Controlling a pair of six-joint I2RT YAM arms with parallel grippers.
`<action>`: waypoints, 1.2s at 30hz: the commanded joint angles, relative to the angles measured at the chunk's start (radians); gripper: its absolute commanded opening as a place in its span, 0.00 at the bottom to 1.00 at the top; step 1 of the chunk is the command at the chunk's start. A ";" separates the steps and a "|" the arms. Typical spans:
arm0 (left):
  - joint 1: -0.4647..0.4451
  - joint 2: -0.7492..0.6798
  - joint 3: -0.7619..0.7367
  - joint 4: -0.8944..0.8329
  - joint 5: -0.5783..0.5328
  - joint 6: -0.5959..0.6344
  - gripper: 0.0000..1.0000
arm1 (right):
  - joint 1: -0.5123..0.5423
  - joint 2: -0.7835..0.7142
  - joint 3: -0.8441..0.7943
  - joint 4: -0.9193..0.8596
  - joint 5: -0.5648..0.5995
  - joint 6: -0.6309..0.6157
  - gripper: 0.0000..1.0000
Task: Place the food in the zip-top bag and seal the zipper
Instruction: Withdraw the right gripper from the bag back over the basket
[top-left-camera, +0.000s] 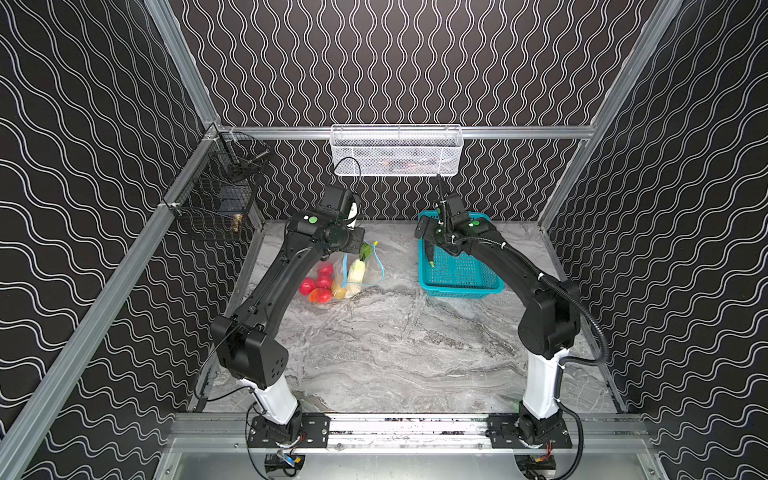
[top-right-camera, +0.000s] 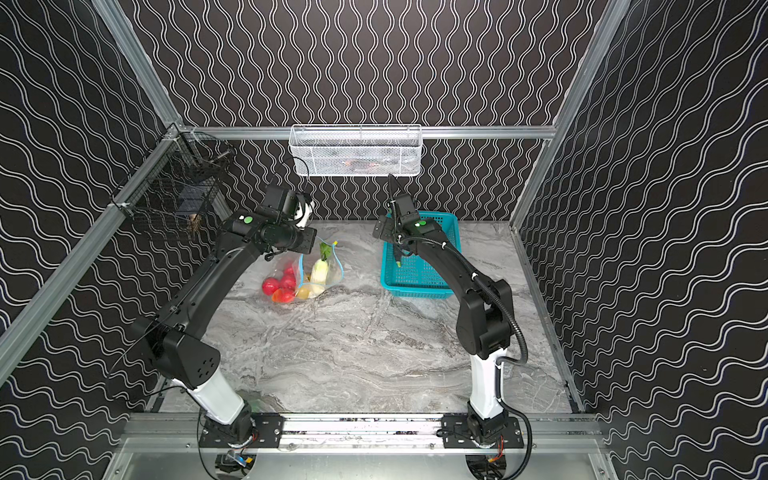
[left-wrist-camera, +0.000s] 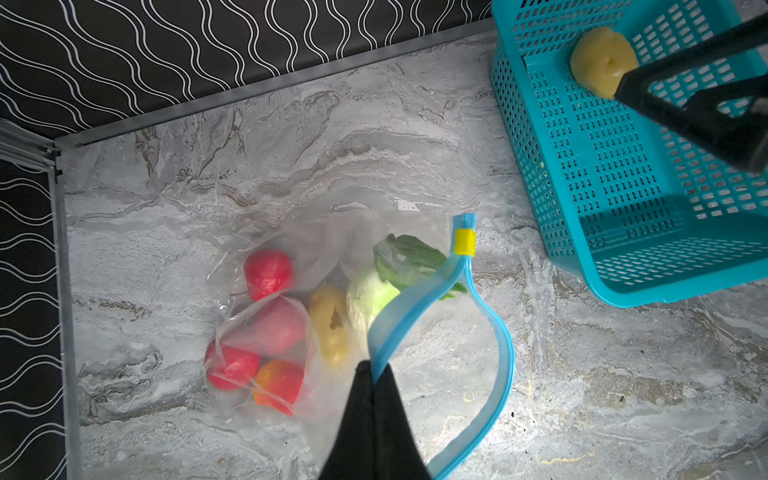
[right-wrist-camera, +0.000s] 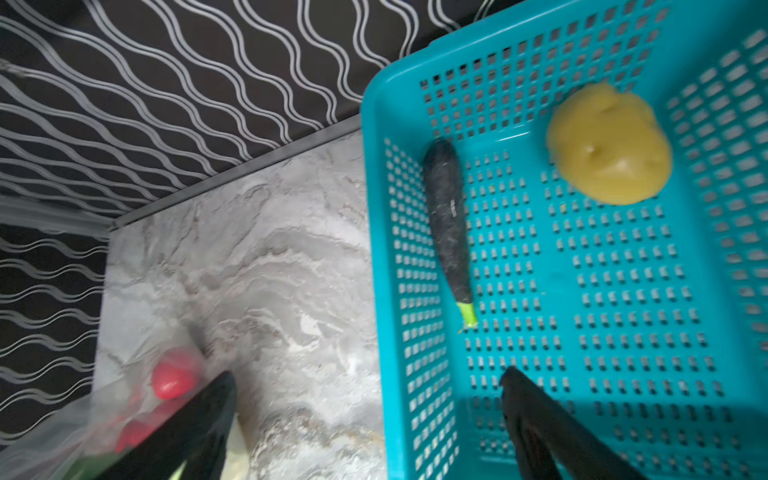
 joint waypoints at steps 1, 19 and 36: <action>0.004 -0.012 -0.007 0.021 -0.007 0.026 0.00 | -0.017 0.022 0.041 -0.061 0.046 -0.044 0.99; 0.014 -0.030 -0.040 0.035 0.042 0.011 0.00 | -0.071 0.013 0.029 -0.021 0.212 -0.163 0.99; 0.034 -0.045 -0.051 0.041 0.052 0.016 0.00 | -0.119 0.246 0.253 -0.095 0.120 -0.361 0.99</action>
